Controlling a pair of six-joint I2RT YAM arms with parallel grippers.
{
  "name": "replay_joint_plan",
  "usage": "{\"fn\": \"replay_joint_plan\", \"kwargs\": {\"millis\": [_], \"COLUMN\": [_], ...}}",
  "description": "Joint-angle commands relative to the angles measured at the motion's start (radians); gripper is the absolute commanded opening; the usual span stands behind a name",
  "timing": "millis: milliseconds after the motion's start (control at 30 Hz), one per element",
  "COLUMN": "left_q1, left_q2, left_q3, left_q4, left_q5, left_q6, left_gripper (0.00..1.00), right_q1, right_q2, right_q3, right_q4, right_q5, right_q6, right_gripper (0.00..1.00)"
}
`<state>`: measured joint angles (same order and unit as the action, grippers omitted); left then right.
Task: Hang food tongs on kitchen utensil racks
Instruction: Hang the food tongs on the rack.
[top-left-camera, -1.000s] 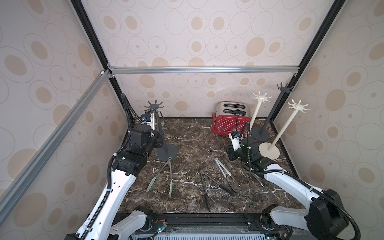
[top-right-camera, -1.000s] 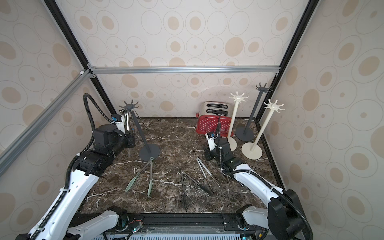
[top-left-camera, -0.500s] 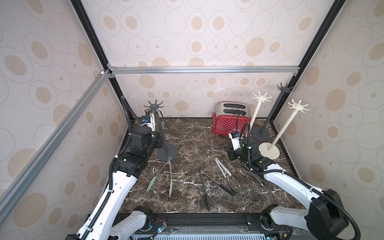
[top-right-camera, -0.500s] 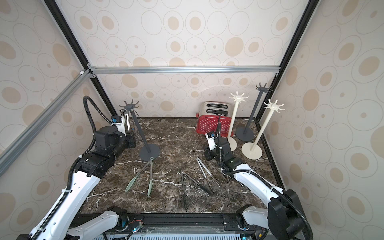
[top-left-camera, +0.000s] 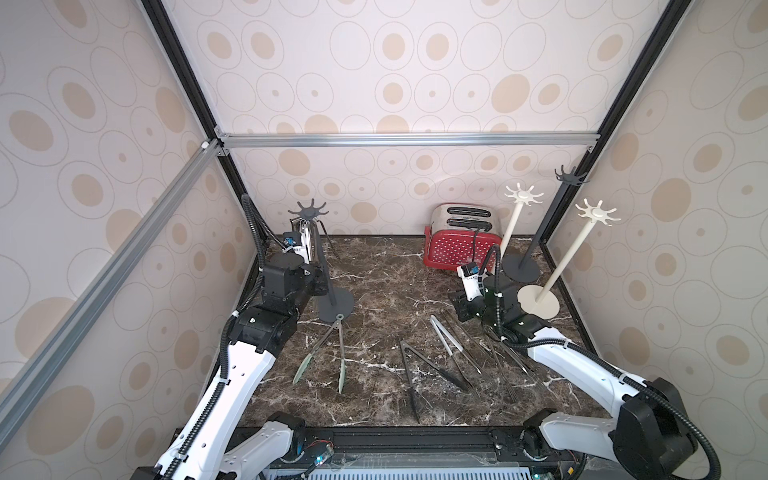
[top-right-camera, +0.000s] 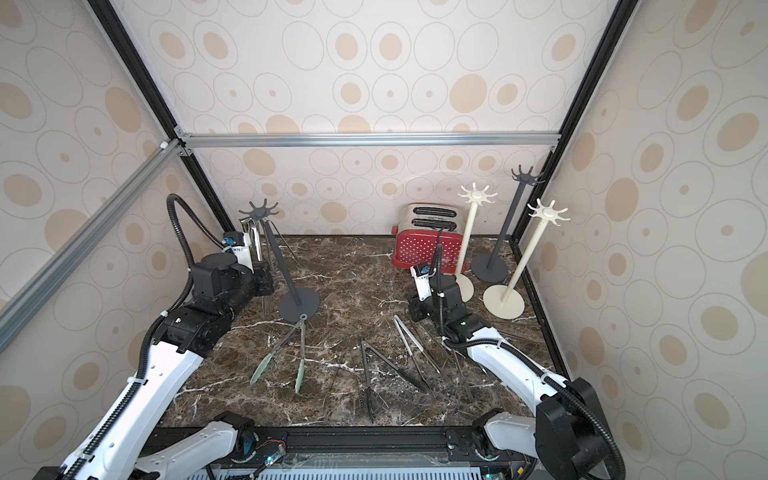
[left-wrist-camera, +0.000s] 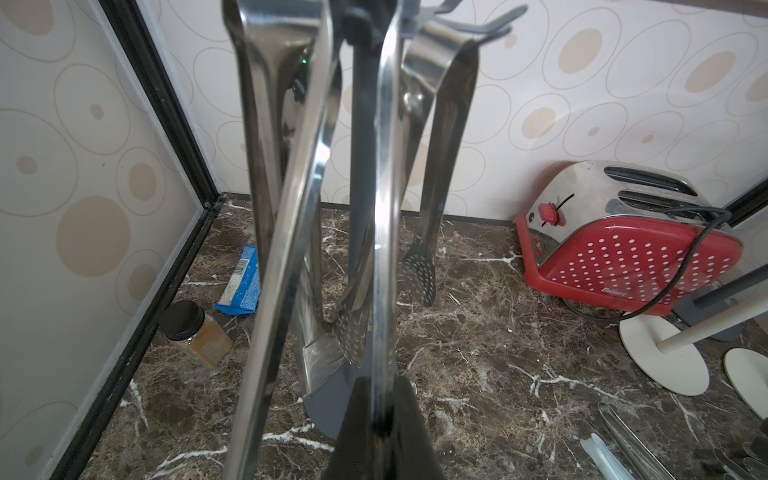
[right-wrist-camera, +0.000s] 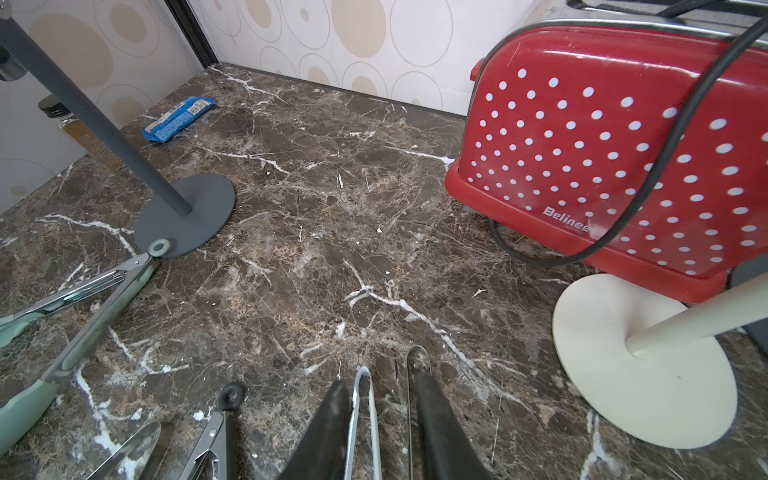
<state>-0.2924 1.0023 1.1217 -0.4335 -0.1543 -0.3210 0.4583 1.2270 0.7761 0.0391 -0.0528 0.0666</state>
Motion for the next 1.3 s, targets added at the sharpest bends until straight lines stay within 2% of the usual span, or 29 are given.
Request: {"fn": "replay_joint_plan", "kwargs": {"millis": [0,1267], "left_q1": [0.006,0.006], "left_q2": [0.002,-0.001], "left_q3": [-0.022,-0.187], "left_q4": [-0.030,0.065], "left_q5": [0.022,0.064], "left_q6": [-0.025,-0.082], "left_gripper": [0.00,0.00], "right_q1": [-0.009,-0.012], "right_q2": [0.002,0.000], "right_q3": [0.003,0.003], "right_q4": [0.021,0.028], "right_q5": [-0.009,-0.023], "right_q6": [0.005,0.011], "right_gripper": [0.31,0.31]}}
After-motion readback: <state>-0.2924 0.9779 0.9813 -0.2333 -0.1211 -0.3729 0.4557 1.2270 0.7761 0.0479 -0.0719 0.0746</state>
